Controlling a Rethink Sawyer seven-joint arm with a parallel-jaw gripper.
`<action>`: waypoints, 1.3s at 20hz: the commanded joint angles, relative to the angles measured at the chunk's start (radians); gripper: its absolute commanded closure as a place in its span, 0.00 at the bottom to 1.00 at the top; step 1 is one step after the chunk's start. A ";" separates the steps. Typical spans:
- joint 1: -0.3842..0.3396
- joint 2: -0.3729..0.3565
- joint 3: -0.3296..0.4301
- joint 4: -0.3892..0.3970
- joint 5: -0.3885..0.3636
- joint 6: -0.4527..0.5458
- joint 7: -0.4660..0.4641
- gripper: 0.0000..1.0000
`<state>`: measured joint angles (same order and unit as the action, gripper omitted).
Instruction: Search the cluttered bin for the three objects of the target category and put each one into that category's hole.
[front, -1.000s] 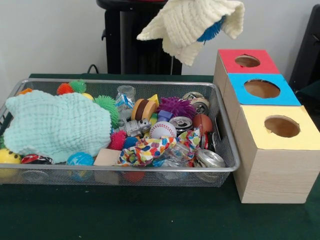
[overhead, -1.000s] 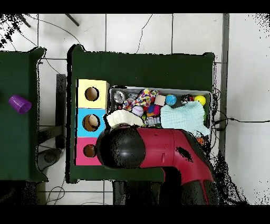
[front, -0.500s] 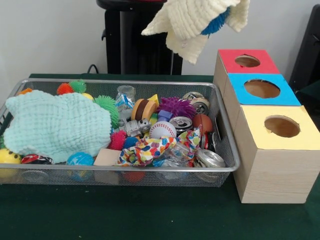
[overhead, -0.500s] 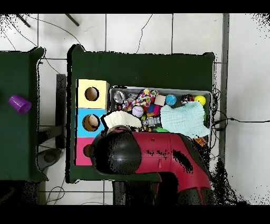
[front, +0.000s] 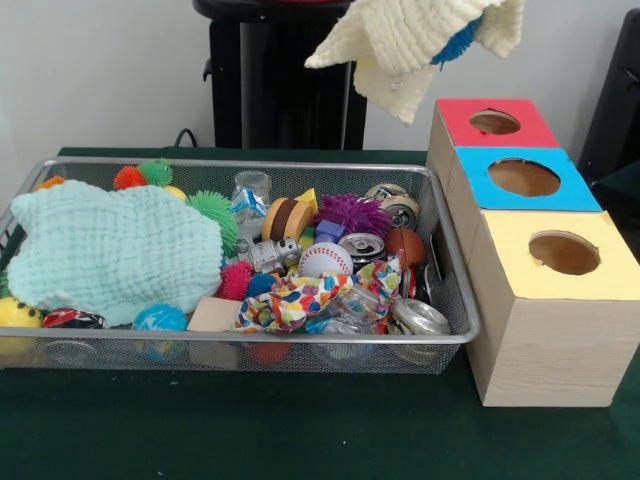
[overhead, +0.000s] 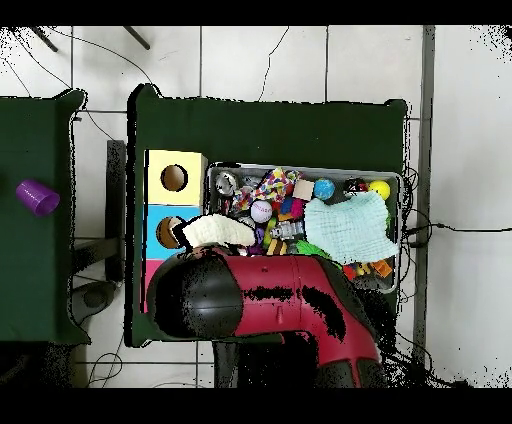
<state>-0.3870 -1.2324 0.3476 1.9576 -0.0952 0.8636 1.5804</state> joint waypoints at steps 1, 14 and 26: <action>-0.006 -0.006 -0.025 0.057 0.020 0.074 0.070 1.00; -0.079 0.038 -0.015 0.026 -0.002 0.065 -0.011 1.00; -0.095 0.017 0.000 0.030 -0.015 0.079 -0.017 1.00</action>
<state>-0.4604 -1.2220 0.3463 1.9576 -0.0959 0.8634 1.5804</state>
